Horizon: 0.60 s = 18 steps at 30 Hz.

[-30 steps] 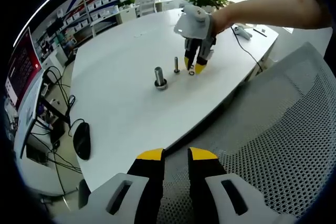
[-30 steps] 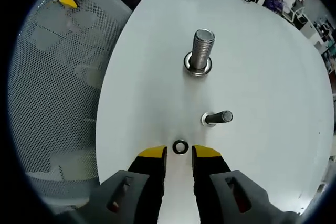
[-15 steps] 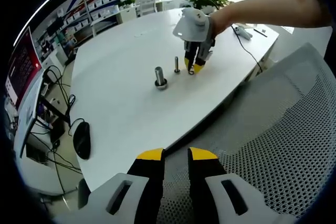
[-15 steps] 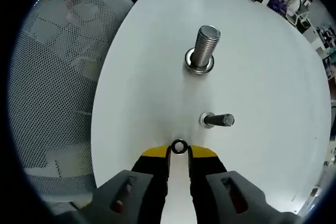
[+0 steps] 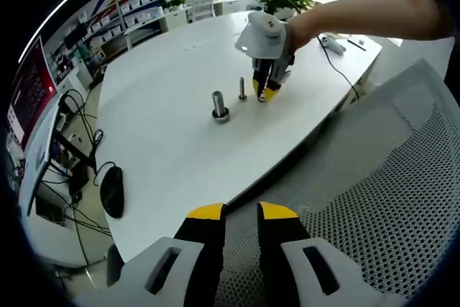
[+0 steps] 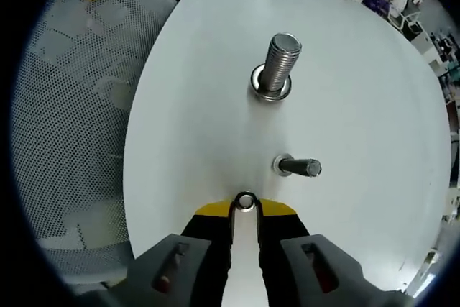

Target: Place the washer onto the threaded stud by aligning its center hole with the stud, sliding it down to the base, and recovering from edge contact or off-axis alignment until the washer reaches the visible bottom stop.

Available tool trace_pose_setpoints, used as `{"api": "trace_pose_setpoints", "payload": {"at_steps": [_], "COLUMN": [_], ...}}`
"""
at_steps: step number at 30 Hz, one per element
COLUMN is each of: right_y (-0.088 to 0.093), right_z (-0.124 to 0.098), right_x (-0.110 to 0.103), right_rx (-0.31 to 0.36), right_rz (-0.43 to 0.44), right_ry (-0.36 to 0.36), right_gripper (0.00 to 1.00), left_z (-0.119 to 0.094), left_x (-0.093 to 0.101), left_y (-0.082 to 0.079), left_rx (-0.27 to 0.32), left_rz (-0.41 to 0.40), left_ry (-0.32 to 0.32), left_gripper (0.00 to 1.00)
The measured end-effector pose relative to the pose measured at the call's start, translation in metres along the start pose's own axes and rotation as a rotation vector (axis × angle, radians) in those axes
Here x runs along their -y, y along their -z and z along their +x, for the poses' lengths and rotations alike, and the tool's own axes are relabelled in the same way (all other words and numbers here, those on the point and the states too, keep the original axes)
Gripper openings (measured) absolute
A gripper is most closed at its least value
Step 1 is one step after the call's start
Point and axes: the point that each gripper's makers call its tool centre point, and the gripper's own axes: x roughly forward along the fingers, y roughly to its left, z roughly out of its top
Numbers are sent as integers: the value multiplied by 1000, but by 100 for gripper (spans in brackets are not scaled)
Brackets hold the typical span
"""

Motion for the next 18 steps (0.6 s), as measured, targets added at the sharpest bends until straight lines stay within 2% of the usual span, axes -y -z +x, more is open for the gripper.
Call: {"api": "trace_pose_setpoints", "payload": {"at_steps": [1, 3, 8, 18], "right_y": [-3, 2, -5, -18], "right_z": [0, 2, -16, -41], "right_x": [-3, 2, -3, 9], "right_rx": [24, 26, 56, 110], "right_rz": [30, 40, 74, 157], "right_ry": [-15, -9, 1, 33], "right_gripper": [14, 14, 14, 14], "left_z": [0, 0, 0, 0], "left_x": [0, 0, 0, 0], "left_y": [0, 0, 0, 0], "left_rx": [0, 0, 0, 1], "left_rz": [0, 1, 0, 1], "left_ry": [0, 0, 0, 0], "left_gripper": [15, 15, 15, 15]}}
